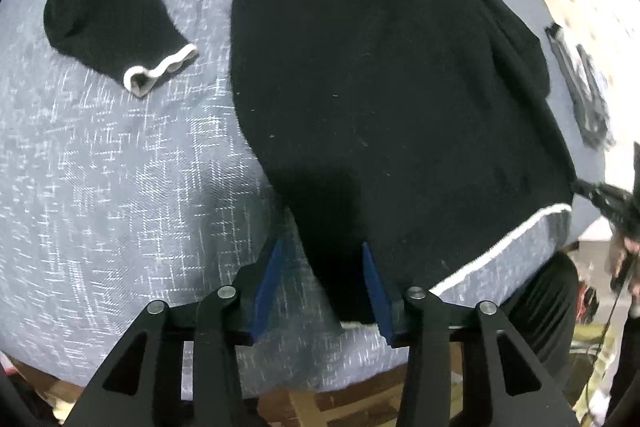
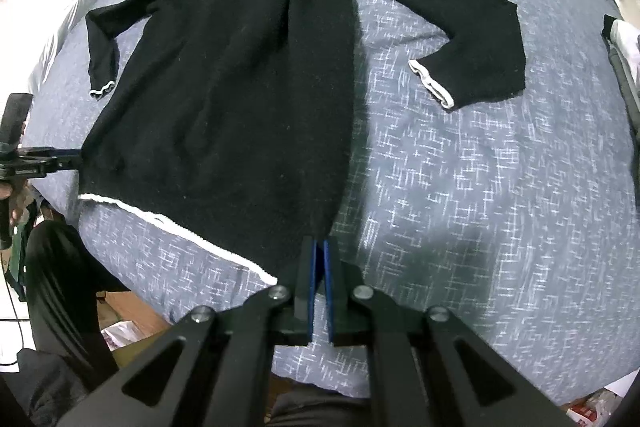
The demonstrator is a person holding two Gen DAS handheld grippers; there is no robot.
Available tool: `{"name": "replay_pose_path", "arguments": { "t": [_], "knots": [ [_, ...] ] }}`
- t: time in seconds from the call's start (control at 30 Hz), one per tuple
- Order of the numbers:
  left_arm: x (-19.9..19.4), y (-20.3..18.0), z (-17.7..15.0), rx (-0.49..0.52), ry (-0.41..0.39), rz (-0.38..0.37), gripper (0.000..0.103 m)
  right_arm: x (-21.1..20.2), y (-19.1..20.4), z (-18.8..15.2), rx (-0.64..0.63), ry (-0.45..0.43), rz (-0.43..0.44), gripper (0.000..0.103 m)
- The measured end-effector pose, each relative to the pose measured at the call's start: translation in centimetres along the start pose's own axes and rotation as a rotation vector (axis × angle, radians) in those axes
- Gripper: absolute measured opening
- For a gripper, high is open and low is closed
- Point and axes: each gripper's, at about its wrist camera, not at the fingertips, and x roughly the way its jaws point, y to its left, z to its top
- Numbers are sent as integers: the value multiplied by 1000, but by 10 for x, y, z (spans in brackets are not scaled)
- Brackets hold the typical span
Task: Fold clothes
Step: 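Hold the hoodie hem closed in both tools and smooth it flat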
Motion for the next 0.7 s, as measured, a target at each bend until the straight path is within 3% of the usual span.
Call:
{"name": "replay_pose_path", "arguments": {
  "t": [0.13,0.23,0.37,0.5,0.7],
  "knots": [
    [4,-7,4,-5,-2,-13,45,1,1,0,-2,2,-4,4],
    [-12,-19,8,33,-57,-27,45,1,2,0,-2,-1,-3,4],
    [-31,-9,17,0,-107,-42,45,2,1,1,-1,-4,0,4],
    [-40,11,24,-41,-133,-10,45,2,2,2,-1,-11,6,4],
    [-21,11,10,-17,-76,72,45,3,3,2,-5,-12,9,4]
  ]
}}
